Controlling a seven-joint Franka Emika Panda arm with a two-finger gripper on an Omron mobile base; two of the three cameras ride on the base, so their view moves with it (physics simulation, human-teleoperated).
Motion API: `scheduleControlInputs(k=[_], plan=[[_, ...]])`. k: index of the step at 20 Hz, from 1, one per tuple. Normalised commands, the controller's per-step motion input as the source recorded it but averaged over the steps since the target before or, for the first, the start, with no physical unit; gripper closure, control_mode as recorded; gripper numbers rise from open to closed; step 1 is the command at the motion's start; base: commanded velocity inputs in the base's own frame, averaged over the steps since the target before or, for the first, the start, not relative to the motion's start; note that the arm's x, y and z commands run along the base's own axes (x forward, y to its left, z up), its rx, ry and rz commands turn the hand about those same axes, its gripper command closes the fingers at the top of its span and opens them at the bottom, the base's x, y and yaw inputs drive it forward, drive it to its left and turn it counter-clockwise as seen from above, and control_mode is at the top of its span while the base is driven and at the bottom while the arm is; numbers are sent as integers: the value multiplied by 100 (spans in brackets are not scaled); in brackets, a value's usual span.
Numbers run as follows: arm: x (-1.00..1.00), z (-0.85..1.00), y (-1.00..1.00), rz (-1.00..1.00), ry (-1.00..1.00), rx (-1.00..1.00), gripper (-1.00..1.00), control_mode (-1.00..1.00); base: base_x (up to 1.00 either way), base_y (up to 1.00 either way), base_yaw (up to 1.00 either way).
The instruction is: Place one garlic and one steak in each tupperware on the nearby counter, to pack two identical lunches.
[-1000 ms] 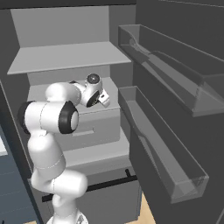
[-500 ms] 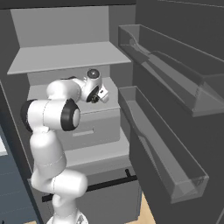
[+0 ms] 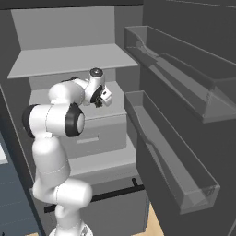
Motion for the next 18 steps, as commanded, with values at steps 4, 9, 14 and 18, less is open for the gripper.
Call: scheduleControlInputs(k=[4,9,14,18], plan=[[0,0,1,0,2,0,100,-100,0,0,0],[-57,-1,0,0,-10,0,100,-100,0,0,0],[-100,3,-2,0,-17,0,100,-100,0,0,0],[-100,31,-14,0,1,0,100,-100,0,0,0]])
